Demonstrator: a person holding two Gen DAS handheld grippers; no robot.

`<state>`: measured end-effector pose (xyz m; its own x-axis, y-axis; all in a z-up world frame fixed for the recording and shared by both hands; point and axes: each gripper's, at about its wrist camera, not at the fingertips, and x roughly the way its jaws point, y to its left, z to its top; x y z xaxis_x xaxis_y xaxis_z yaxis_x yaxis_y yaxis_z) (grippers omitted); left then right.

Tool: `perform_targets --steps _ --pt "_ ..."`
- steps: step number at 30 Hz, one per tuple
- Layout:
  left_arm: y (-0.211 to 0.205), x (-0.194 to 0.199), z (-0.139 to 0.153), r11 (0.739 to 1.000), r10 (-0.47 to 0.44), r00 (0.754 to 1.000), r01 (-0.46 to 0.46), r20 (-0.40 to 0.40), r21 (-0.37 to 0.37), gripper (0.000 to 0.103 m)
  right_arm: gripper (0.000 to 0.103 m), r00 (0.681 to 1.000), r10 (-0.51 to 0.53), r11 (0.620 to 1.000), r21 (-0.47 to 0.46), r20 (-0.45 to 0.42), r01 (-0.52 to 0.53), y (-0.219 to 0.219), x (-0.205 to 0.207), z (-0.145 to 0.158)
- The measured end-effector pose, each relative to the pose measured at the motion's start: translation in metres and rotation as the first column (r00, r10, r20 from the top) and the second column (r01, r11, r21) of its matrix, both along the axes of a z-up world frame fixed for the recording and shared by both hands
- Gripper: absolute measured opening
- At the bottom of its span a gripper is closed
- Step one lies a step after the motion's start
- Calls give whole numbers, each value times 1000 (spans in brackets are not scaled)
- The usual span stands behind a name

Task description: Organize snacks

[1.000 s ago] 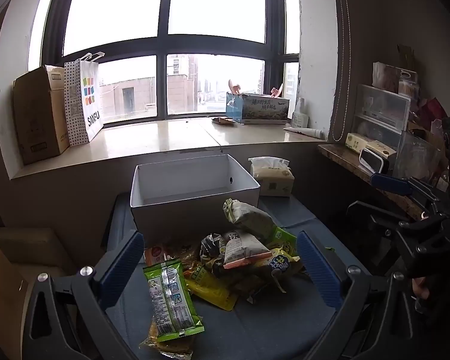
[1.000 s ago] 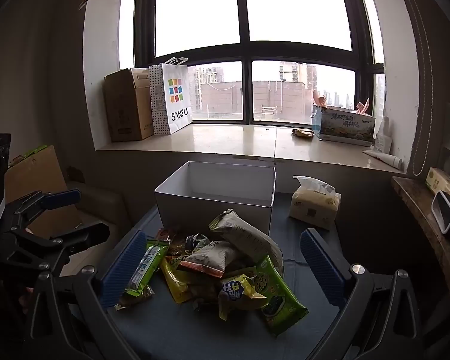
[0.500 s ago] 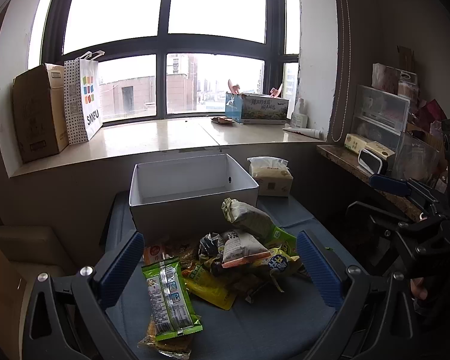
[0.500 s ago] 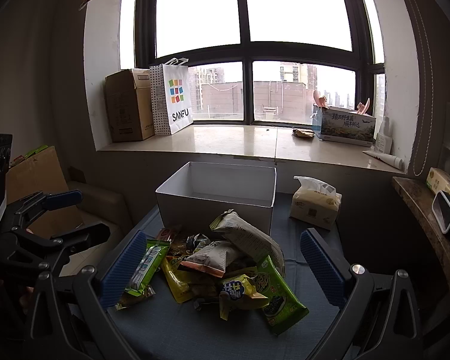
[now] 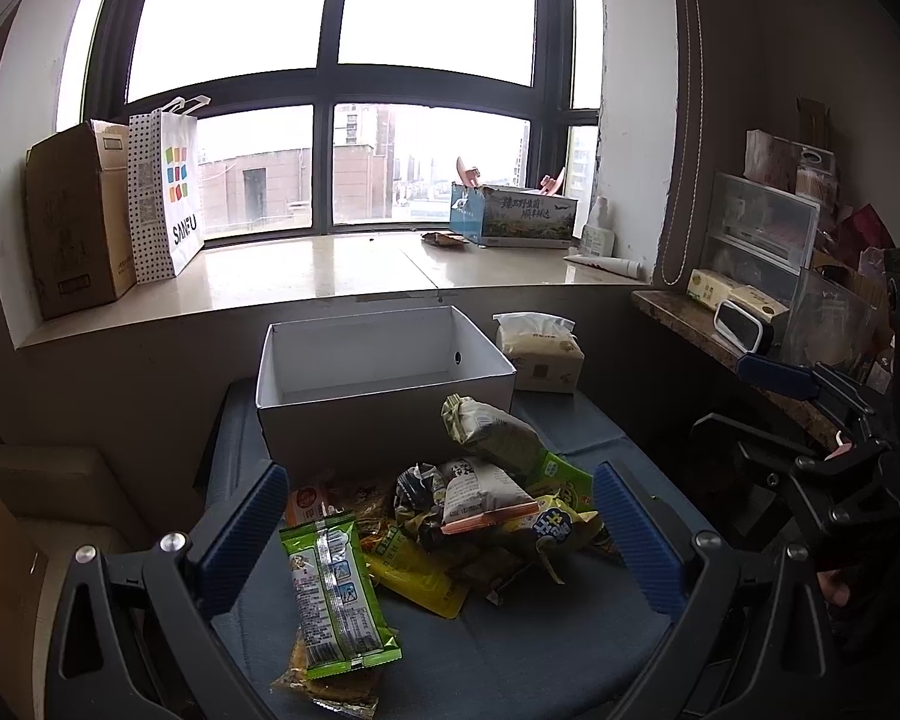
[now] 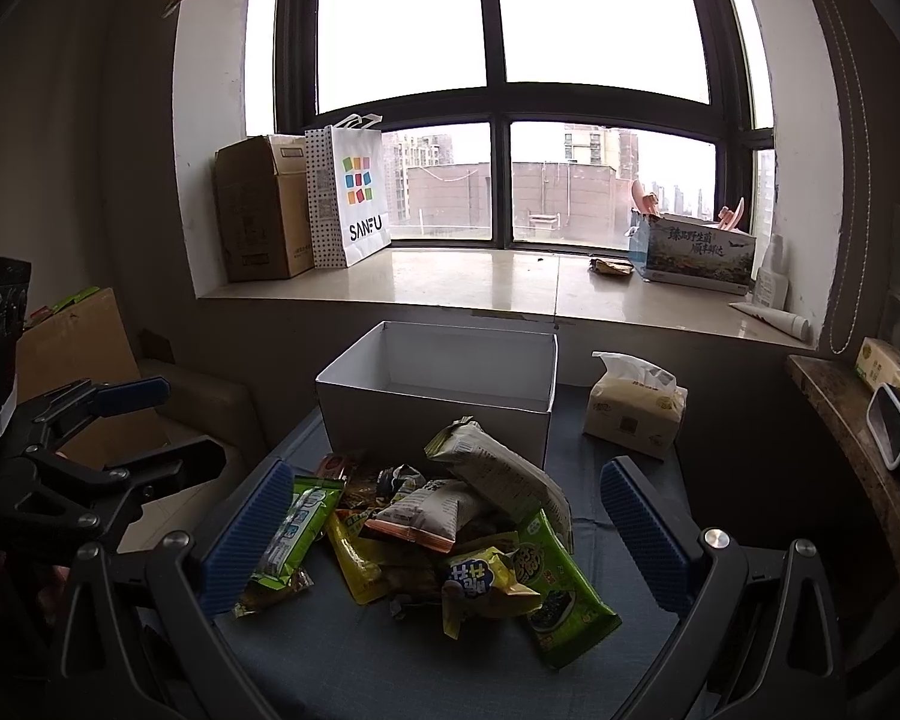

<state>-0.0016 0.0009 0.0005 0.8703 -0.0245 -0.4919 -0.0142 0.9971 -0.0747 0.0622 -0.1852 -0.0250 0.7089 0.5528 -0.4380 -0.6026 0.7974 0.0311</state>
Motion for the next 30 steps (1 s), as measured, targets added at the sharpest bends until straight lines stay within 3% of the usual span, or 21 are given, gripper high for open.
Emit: perform_targets --steps 30 --pt "2 2 -3 1000 -6 1000 6 -18 -21 103 103 1000 -4 1000 0 -18 4 0 2 -5"
